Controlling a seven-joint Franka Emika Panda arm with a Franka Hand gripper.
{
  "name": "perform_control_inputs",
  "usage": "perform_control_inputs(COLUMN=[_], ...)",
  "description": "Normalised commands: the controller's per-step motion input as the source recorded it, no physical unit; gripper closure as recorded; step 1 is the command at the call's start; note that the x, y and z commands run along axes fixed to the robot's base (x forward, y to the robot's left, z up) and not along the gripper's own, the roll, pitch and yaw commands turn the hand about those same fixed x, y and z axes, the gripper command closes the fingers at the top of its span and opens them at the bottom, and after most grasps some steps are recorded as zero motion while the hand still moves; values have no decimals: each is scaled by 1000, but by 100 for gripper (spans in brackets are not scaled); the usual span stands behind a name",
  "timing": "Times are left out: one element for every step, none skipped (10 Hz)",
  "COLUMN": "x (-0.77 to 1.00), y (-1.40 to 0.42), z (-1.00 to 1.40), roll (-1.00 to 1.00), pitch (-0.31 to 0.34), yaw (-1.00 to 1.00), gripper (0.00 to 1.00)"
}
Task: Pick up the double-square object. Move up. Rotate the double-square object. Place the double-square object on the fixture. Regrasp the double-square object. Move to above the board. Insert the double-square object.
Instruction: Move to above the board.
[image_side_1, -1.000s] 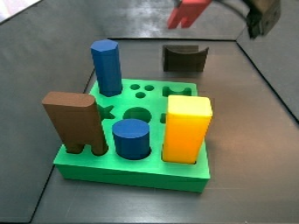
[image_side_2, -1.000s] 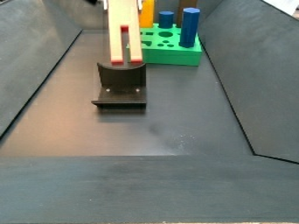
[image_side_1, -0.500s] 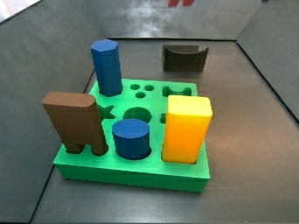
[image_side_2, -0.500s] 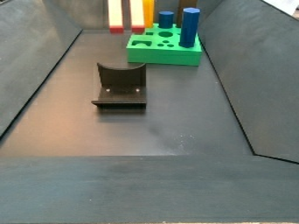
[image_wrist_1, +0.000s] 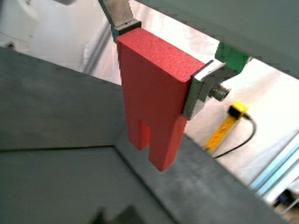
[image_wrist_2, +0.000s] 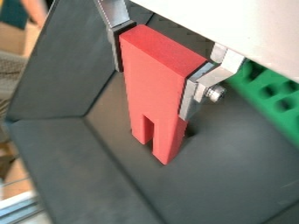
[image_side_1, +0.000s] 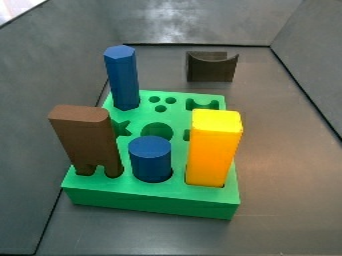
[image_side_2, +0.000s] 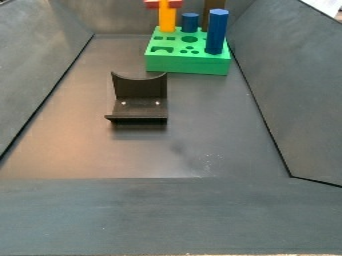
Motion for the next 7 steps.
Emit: perform_control_inputs(x=[-753, -763, -727, -441, -266, -163, -118], y=[-1000, -1000, -925, -518, -282, -143, -78], z=[238, 249, 233, 126, 71, 38, 27], roll=[-1000, -1000, -1000, -1000, -1000, -1000, -1000], pitch=[-34, -25, -17, -2, 7, 14, 17], yaw=[-167, -172, -174, -174, -169, -163, -158], gripper=[100, 100, 100, 100, 100, 100, 100])
